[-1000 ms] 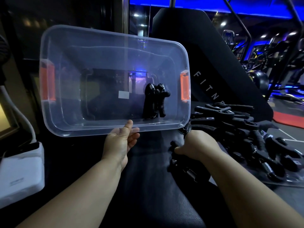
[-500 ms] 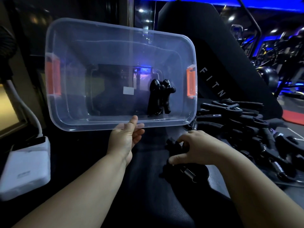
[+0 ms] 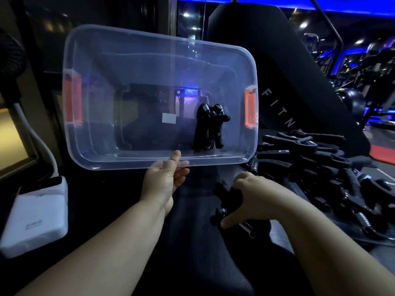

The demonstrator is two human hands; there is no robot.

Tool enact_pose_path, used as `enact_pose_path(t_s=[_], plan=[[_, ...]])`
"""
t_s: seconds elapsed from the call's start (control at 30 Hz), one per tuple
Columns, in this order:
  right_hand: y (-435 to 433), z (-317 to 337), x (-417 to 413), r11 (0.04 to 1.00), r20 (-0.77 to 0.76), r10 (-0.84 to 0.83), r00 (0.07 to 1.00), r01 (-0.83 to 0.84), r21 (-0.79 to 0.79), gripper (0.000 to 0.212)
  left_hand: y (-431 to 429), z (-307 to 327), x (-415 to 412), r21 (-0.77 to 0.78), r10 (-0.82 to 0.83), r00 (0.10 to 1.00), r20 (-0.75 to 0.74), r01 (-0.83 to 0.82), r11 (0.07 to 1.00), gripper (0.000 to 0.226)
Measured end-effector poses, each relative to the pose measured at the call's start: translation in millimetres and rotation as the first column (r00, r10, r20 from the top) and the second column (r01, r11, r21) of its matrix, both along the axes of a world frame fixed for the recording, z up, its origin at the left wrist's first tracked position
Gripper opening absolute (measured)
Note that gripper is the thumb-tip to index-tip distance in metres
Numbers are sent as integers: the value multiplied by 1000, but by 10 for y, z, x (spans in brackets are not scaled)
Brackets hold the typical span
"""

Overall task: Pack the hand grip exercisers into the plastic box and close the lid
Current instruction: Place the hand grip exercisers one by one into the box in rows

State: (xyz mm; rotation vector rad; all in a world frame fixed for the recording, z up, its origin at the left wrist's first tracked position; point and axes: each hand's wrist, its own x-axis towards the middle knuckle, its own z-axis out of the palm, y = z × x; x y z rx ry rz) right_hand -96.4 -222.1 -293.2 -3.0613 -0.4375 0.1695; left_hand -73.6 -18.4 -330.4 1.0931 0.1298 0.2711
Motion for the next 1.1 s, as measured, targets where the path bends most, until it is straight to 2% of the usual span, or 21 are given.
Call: enact_pose_path(t_s=[0.13,0.27,0.37,0.5,0.7,0.9,1.1], plan=[[93,-3,10,998,173,66,983,-68,2,78,8,-10,3,-6,-1,1000,-5,1,1000,25],[188,-36,-11,992,210,118,971,-126,25,74,3,-5,2,-12,4,1000,1,-3,1000,23],[176,5,-35,982,161,111,981,-133,131,66,-3,2,-1,-17,4,1000,6,-4,1000,22],[99,125,-62,938,18,150,989,-148,313,55,-4,6,2,-9,6,1000,7,-6,1000,22],[-42,212,-67,885,-85,241,967,-184,427,25,-2,1,1,-11,2,1000,7,-2,1000,21],[-166,226,-45,804,-171,277,945,-131,581,24,1,4,6,-12,-4,1000,0,4,1000,22],[-181,235,-52,792,-193,261,946,-95,604,30,-5,10,-3,-12,-5,1000,0,5,1000,22]])
